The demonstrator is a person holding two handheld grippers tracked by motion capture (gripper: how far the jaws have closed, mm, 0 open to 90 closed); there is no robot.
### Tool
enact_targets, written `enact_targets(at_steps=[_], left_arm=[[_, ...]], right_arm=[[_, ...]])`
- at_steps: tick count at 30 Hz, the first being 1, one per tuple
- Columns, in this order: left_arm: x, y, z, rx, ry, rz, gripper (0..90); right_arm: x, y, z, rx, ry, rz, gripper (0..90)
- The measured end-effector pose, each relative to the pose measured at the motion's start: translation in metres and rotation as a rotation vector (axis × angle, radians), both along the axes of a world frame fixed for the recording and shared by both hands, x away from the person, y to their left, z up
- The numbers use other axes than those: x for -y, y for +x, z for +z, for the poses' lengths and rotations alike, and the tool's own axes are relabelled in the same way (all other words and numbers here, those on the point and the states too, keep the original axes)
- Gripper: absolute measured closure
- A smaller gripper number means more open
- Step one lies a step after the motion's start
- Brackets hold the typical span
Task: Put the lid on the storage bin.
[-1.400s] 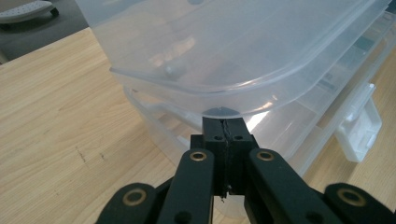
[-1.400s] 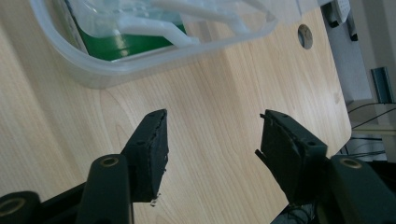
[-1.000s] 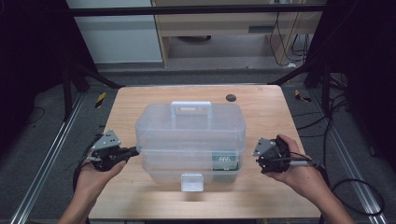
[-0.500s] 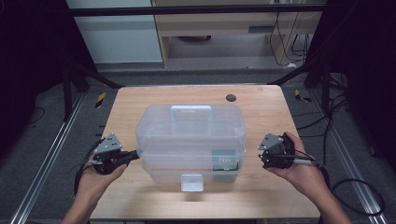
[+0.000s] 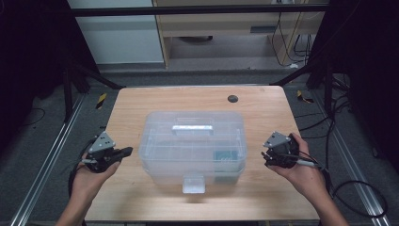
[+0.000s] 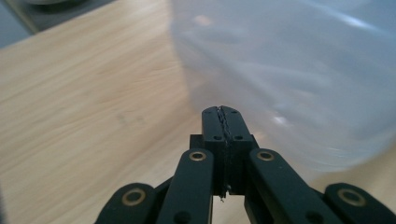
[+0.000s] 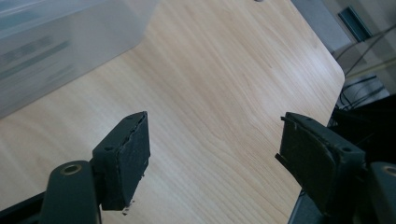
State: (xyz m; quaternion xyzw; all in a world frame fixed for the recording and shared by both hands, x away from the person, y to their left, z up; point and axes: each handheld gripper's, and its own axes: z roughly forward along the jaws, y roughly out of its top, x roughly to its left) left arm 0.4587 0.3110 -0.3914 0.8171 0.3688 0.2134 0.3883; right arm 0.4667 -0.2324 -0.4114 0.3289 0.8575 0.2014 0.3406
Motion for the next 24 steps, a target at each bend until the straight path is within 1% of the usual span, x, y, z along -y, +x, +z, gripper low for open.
enact_targets(at_steps=[1,2,3,4,5,6,7,8,9,10,11,12,13,14,15,16,17,18,19,20,21,22,23,24], left_arm=[[-0.004,0.005,-0.001,0.005,-0.002,0.02,89.8],[-0.004,0.005,-0.001,0.005,-0.002,0.02,89.8],[-0.006,0.01,-0.003,0.005,0.004,0.033,89.8],[-0.01,0.018,-0.006,0.006,0.017,0.056,89.9],[-0.01,0.018,-0.006,0.006,0.017,0.056,90.0],[-0.012,0.024,-0.009,0.002,0.019,0.065,90.0],[-0.012,0.031,-0.014,-0.001,0.036,0.078,90.0],[-0.012,0.031,-0.014,-0.001,0.036,0.078,90.0],[-0.012,0.036,-0.017,-0.004,0.043,0.083,90.0],[-0.014,0.046,-0.025,-0.014,0.051,0.098,90.0],[-0.014,0.046,-0.025,-0.014,0.051,0.098,89.9],[-0.015,0.055,-0.033,-0.019,0.053,0.121,89.8],[-0.015,0.055,-0.033,-0.019,0.053,0.121,89.7],[-0.017,0.061,-0.038,-0.019,0.056,0.135,88.9],[-0.018,0.065,-0.042,-0.018,0.054,0.146,88.9],[-0.02,0.072,-0.049,-0.01,0.042,0.175,79.6],[-0.02,0.072,-0.049,-0.01,0.042,0.175,72.3],[-0.022,0.08,-0.058,-0.01,0.036,0.213,63.6],[-0.022,0.08,-0.058,-0.01,0.036,0.213,60.8],[-0.022,0.086,-0.066,-0.028,0.054,0.222,58.0],[-0.021,0.089,-0.071,-0.03,0.069,0.227,54.5],[-0.021,0.089,-0.071,-0.03,0.069,0.227,50.7],[-0.021,0.091,-0.074,-0.035,0.07,0.228,50.7],[-0.02,0.094,-0.079,-0.049,0.069,0.236,41.3]], right_arm=[[0.002,0.004,-0.002,0.007,0.023,-0.023,23.8],[0.005,0.007,-0.004,0.008,0.038,-0.046,23.5],[0.005,0.007,-0.004,0.008,0.038,-0.046,23.5],[0.01,0.015,-0.01,0.002,0.073,-0.073,22.3],[0.01,0.015,-0.01,0.002,0.073,-0.073,22.3],[0.015,0.023,-0.015,-0.014,0.106,-0.107,21.5],[0.017,0.027,-0.018,-0.014,0.112,-0.117,21.3],[0.019,0.03,-0.02,-0.02,0.121,-0.125,20.6],[0.019,0.03,-0.02,-0.02,0.121,-0.125,20.6],[0.024,0.039,-0.027,-0.023,0.16,-0.149,19.1],[0.024,0.039,-0.027,-0.023,0.16,-0.149,19.1],[0.029,0.047,-0.033,-0.024,0.209,-0.17,18.4],[0.029,0.047,-0.033,-0.024,0.209,-0.17,18.4],[0.034,0.055,-0.039,-0.025,0.255,-0.199,18.1],[0.034,0.055,-0.039,-0.025,0.255,-0.199,18.1],[0.039,0.061,-0.046,-0.021,0.315,-0.229,17.9],[0.041,0.063,-0.048,-0.023,0.341,-0.243,17.8],[0.043,0.067,-0.053,-0.027,0.367,-0.257,17.7],[0.044,0.068,-0.056,-0.029,0.381,-0.266,17.5],[0.047,0.071,-0.061,-0.031,0.396,-0.278,16.4],[0.047,0.072,-0.063,-0.036,0.402,-0.284,15.7],[0.047,0.072,-0.063,-0.036,0.402,-0.284,15.7],[0.048,0.074,-0.067,-0.03,0.411,-0.291,15.7],[0.049,0.076,-0.072,-0.035,0.453,-0.308,14.2]])
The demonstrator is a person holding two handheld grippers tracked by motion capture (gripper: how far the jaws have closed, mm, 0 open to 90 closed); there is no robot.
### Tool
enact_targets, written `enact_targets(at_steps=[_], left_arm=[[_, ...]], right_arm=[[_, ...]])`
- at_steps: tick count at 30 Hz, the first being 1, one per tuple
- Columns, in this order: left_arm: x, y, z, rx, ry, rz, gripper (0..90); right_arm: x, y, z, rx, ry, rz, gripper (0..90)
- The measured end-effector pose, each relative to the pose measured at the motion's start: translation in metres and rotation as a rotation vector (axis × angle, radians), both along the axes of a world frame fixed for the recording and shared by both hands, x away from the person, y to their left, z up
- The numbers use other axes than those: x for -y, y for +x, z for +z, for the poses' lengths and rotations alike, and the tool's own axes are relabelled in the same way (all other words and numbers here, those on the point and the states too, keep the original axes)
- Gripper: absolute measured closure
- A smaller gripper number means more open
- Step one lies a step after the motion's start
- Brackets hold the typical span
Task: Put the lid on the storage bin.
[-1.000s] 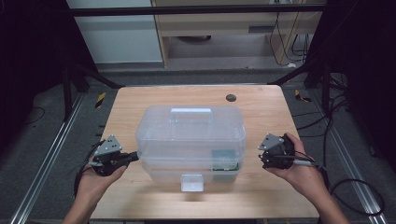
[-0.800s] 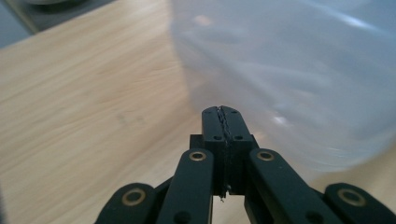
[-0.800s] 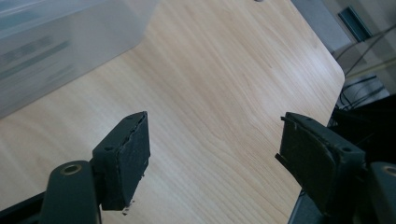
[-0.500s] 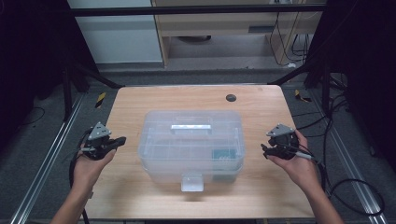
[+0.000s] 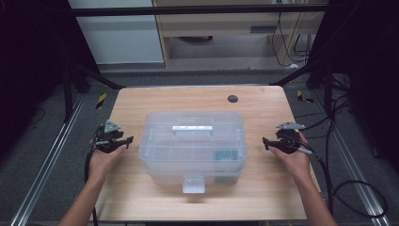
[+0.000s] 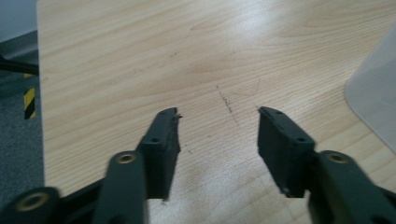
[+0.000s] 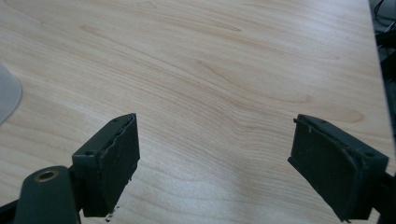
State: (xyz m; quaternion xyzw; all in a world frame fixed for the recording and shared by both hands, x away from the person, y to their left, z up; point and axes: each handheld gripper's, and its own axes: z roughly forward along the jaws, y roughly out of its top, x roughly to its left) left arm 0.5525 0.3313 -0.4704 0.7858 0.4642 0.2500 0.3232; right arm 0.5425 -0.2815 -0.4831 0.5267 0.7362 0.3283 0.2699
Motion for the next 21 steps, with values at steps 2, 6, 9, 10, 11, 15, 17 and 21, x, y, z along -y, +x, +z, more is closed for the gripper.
enact_targets(at_steps=[2,6,9,10,11,15,17,21], left_arm=[[0.001,0.003,-0.005,-0.016,-0.002,0.007,34.9],[0.003,0.006,-0.014,-0.032,-0.009,0.016,28.9],[0.005,0.008,-0.02,-0.044,-0.019,0.015,26.8],[0.005,0.008,-0.021,-0.047,-0.021,0.014,26.2],[0.006,0.008,-0.023,-0.047,-0.028,0.013,25.5],[0.01,0.008,-0.028,-0.051,-0.04,0.003,22.8],[0.011,0.008,-0.029,-0.054,-0.046,0.003,21.4],[0.011,0.007,-0.035,-0.036,-0.071,0.01,17.0]], right_arm=[[0.002,0.002,-0.005,-0.006,0.025,-0.01,12.9],[0.006,0.005,-0.015,-0.017,0.041,-0.041,12.4],[0.006,0.007,-0.02,-0.03,0.034,-0.058,12.1],[0.004,0.008,-0.021,-0.032,0.04,-0.061,11.9],[0.004,0.008,-0.022,-0.031,0.041,-0.061,11.7],[0.001,0.011,-0.028,-0.051,0.045,-0.072,10.2],[0.001,0.011,-0.028,-0.056,0.044,-0.075,9.5],[-0.001,0.012,-0.028,-0.059,0.045,-0.08,8.0]])
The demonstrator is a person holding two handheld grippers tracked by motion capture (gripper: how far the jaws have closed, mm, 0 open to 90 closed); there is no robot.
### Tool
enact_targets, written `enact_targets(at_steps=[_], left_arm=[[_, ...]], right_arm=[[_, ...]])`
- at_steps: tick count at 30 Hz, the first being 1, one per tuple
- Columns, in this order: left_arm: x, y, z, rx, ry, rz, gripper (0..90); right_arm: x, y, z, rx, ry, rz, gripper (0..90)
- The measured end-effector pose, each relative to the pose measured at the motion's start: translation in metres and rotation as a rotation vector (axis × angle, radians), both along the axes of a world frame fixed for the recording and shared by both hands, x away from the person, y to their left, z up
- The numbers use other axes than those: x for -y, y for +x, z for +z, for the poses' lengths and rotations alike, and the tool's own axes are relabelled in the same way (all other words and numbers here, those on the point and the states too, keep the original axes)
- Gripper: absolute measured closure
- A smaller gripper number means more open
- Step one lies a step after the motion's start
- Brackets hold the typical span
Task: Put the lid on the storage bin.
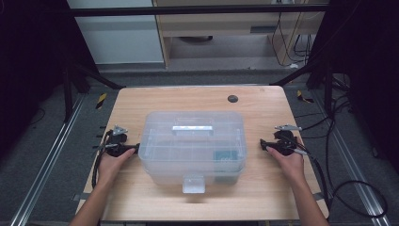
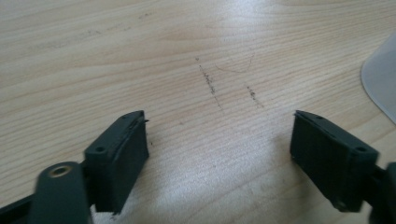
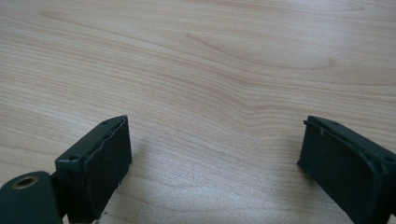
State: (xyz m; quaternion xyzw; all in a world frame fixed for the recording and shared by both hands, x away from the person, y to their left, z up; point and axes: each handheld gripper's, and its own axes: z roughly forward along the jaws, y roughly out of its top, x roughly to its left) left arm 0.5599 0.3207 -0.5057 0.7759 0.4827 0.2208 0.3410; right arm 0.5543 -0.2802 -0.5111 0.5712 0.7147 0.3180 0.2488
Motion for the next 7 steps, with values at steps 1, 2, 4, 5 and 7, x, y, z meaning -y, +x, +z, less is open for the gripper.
enact_targets(at_steps=[1,2,4,5,7], left_arm=[[0.0003,0.0004,-0.0001,-0.001,0.006,0.012,15.6],[0.0007,0.0009,-0.0005,-0.006,0.011,0.025,13.6],[0.0004,0.0016,-0.001,-0.024,0.02,0.053,5.6],[0.0004,0.0016,-0.001,-0.024,0.02,0.053,3.2],[0.001,0.0018,-0.0013,-0.03,0.017,0.072,2.3]], right_arm=[[-0.0015,0.0002,-0.0002,-0.006,0.0,0.003,5.7],[-0.002,0.0002,-0.0003,-0.008,-0.001,0.002,5.2],[-0.0033,-0.0002,-0.0006,-0.013,0.001,0.001,2.9],[-0.0033,-0.0002,-0.0006,-0.013,0.001,0.001,2.9],[-0.0041,-0.0005,-0.0008,-0.015,-0.007,-0.002,2.2]])
